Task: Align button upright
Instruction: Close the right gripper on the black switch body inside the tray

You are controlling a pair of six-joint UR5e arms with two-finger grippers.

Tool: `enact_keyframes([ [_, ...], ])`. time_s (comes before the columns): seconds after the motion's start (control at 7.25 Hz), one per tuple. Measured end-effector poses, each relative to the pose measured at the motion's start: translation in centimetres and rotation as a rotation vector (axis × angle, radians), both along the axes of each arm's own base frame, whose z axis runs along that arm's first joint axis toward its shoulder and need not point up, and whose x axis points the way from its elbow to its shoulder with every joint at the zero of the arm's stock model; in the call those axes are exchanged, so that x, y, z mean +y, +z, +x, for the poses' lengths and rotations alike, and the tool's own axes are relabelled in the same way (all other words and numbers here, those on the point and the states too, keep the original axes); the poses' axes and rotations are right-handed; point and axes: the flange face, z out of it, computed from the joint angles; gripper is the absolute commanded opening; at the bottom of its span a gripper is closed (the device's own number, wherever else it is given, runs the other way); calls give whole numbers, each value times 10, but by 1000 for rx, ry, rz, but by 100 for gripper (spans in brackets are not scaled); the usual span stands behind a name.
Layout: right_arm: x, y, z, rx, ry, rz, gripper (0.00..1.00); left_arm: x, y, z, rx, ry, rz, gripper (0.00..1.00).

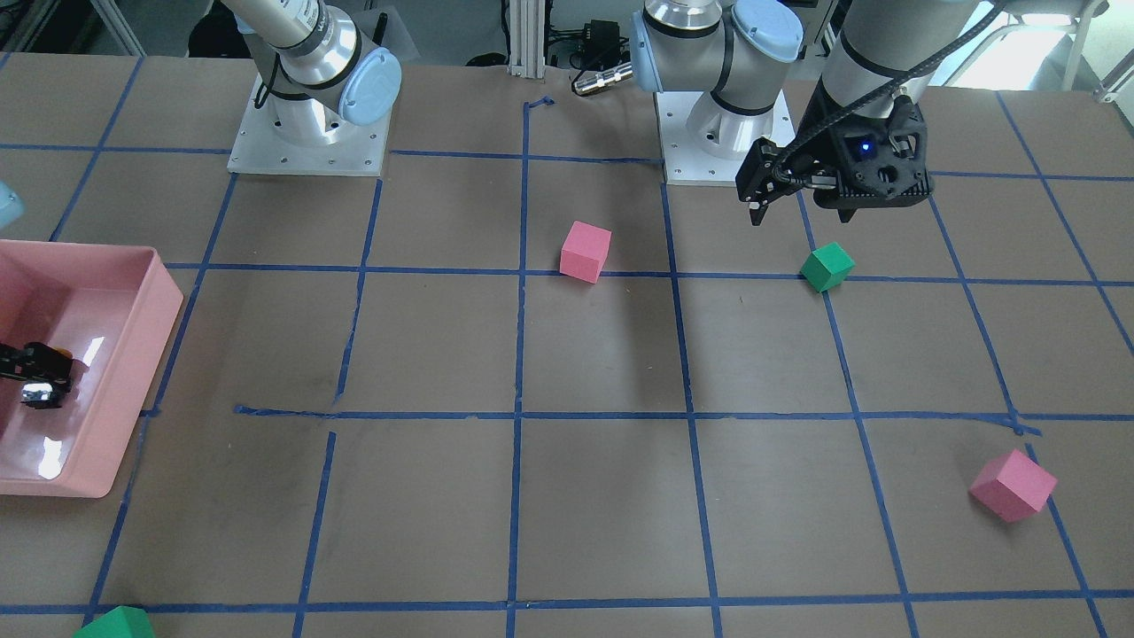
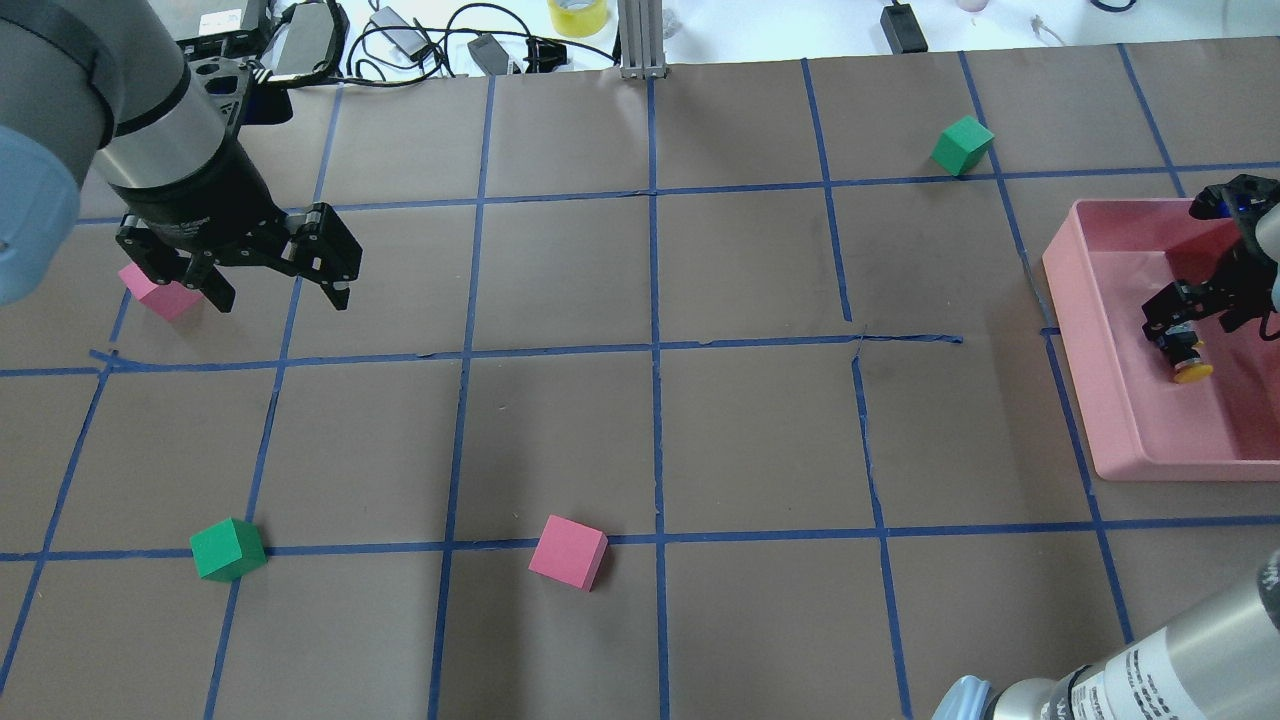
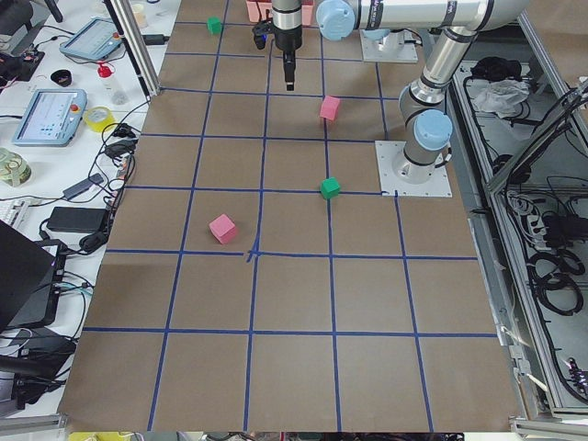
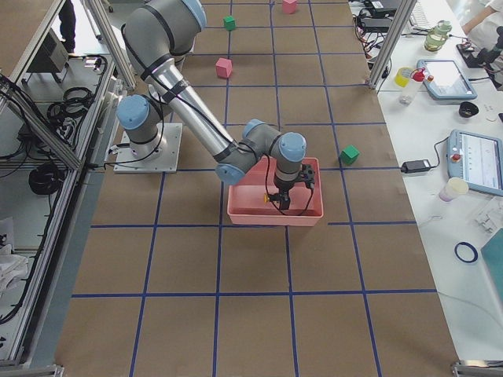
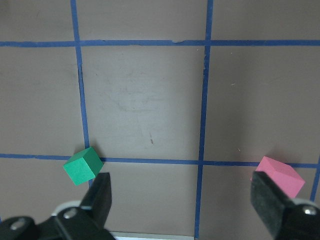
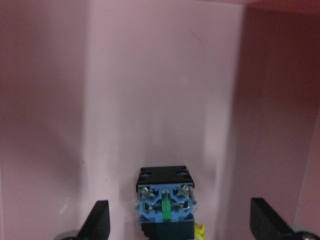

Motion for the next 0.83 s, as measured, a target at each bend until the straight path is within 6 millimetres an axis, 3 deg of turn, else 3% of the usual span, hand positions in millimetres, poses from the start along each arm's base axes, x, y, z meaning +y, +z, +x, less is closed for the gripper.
enact_keyframes([
  [0.28, 2, -5, 2, 0, 0, 1, 88, 1, -4, 0, -1, 0, 4, 100],
  [0.41, 2, -7, 1, 1, 0, 4, 72, 0, -4, 0, -1, 1, 2, 100],
  [0.69, 2, -12, 1, -3, 0, 10, 26, 0, -4, 0, -2, 1, 1, 100],
  [0.83, 2, -13, 1, -5, -1, 11, 14, 0, -3, 0, -1, 1, -3, 100],
])
